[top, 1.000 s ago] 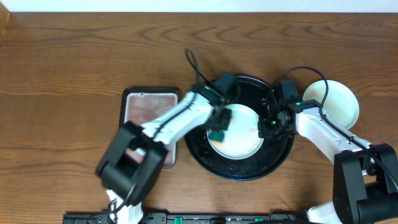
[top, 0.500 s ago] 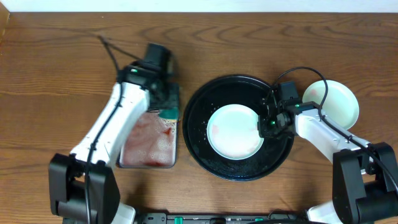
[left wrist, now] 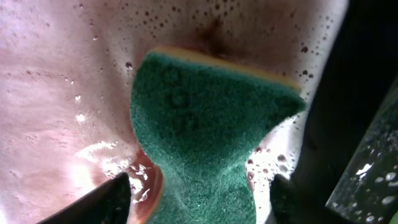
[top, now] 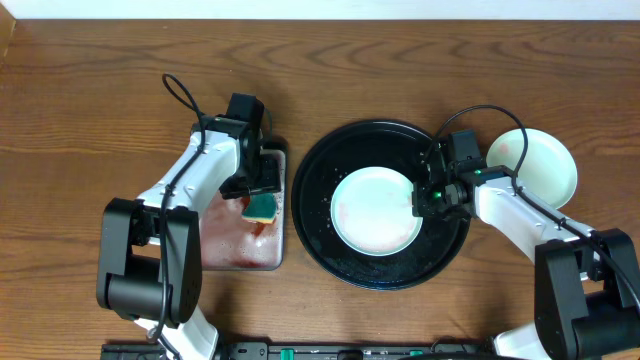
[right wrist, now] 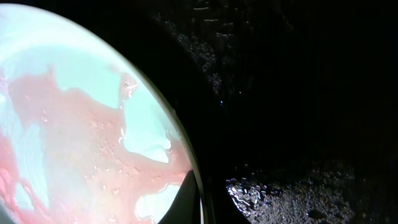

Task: Clean dirty plates on tray and stack at the side
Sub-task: 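Return the sponge to the basin with the left gripper, then lift the green plate with right gripper and stack it on the plates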

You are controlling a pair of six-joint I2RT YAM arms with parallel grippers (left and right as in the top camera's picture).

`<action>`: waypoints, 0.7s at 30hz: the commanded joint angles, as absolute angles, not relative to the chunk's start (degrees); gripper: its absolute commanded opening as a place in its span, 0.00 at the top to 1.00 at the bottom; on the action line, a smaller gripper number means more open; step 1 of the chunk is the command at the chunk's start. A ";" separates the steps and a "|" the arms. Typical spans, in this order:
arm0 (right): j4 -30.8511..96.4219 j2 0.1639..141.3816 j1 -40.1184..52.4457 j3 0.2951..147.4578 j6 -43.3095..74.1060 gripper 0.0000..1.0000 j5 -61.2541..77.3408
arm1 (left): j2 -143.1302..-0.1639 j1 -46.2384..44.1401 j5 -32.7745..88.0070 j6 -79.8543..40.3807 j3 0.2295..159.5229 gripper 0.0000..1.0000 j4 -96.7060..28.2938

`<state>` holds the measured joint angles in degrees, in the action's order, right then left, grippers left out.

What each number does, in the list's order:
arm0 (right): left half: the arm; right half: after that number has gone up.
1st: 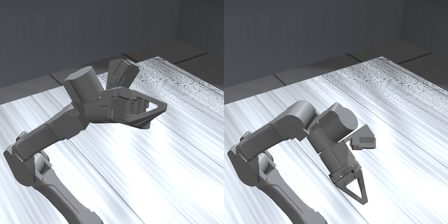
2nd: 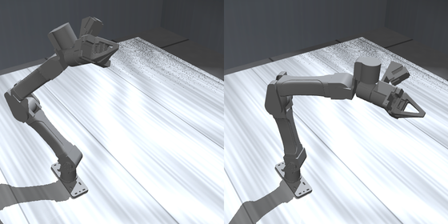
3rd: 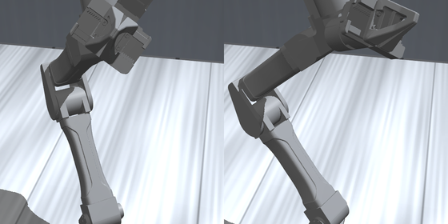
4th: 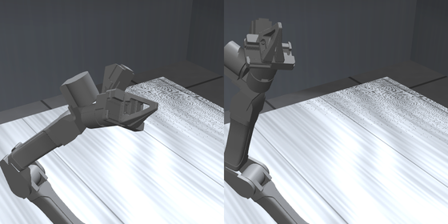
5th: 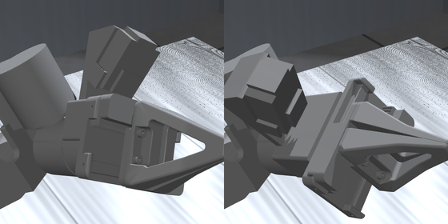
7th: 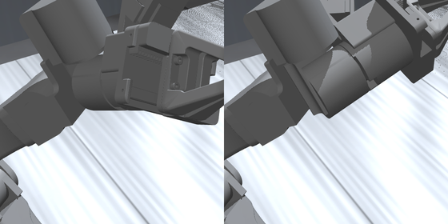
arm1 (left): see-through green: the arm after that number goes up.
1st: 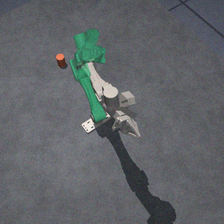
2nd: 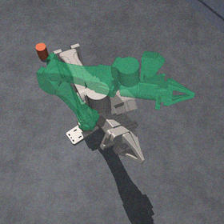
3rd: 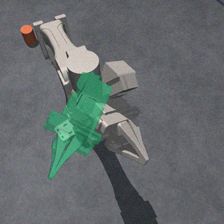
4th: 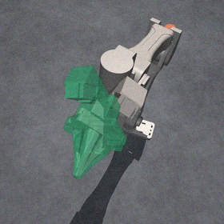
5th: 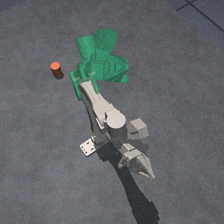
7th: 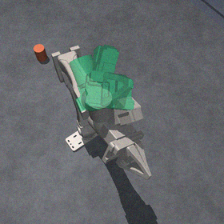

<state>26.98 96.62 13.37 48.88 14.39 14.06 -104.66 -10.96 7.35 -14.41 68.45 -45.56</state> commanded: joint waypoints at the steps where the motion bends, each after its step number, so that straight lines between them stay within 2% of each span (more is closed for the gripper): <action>1: 26.39 96.62 13.58 48.90 12.08 0.99 13.52 | -104.47 -10.85 10.24 -14.02 68.34 0.23 -45.95; 7: 26.85 89.95 13.61 49.95 10.85 0.99 7.20 | -104.47 -12.38 13.30 -14.00 68.34 0.23 -46.52; 15: 29.50 71.94 14.02 49.95 1.87 0.99 -10.11 | -104.47 -13.74 12.62 -14.24 68.36 0.22 -46.87; 17: 29.63 68.62 15.20 49.95 -0.75 0.99 -15.31 | -104.47 -13.76 12.62 -15.11 68.36 0.15 -46.83; 21: 29.32 64.14 18.59 49.95 -3.86 0.99 -25.87 | -104.47 -13.76 12.64 -15.46 68.34 0.15 -45.93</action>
